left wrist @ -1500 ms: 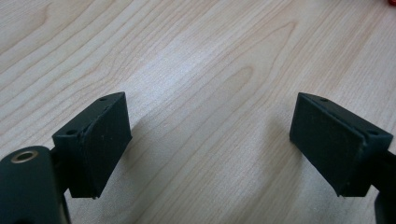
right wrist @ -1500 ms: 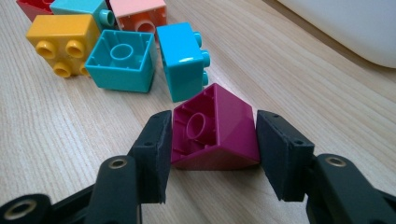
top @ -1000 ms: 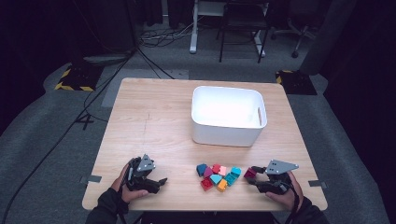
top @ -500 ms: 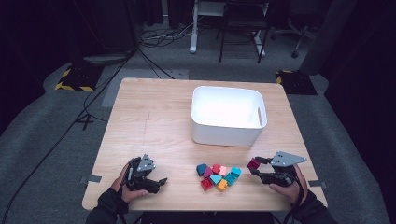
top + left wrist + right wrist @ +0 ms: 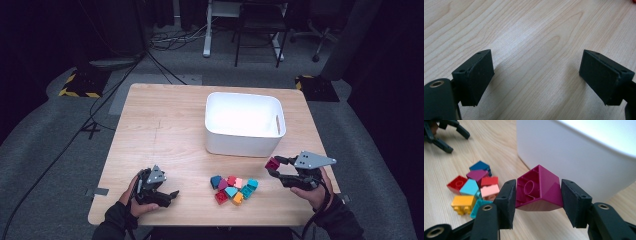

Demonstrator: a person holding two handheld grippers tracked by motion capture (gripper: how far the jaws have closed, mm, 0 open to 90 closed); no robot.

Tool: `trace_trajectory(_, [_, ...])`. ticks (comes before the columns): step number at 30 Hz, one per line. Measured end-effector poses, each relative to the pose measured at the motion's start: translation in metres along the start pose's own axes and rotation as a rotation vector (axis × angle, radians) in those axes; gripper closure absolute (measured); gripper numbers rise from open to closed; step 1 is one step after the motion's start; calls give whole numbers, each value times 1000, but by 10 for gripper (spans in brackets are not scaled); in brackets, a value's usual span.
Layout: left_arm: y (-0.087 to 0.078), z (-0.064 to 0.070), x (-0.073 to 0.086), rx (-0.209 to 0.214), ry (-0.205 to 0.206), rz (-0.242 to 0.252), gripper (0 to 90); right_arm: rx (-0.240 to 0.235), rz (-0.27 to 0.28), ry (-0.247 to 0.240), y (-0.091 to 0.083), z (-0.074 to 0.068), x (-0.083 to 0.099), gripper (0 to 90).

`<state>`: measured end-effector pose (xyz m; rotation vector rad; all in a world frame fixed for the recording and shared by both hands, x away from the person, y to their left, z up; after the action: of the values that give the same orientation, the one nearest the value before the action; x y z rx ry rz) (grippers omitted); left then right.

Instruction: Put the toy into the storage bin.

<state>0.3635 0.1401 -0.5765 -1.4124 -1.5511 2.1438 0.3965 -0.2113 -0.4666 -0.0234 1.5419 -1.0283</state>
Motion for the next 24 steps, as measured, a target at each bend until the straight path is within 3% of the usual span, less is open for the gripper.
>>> trace_trajectory(12, [0,0,0,0,0,0,127,26,38,-2,-13,11,-33,481])
trace_trajectory(24, [0,0,0,0,0,0,127,30,59,-8,-19,17,-54,481])
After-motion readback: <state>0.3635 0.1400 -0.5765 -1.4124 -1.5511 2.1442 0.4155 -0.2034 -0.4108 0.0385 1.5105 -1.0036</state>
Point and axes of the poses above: each handheld gripper's, and its own axes: y roughly forward along the jaws, x roughly out of its underside, z roughly to its right, the point moved 10 cm from there along y, roughly forward along the jaws, and after that the axes turned 6 degrees about -z, right-handed, at the moved point
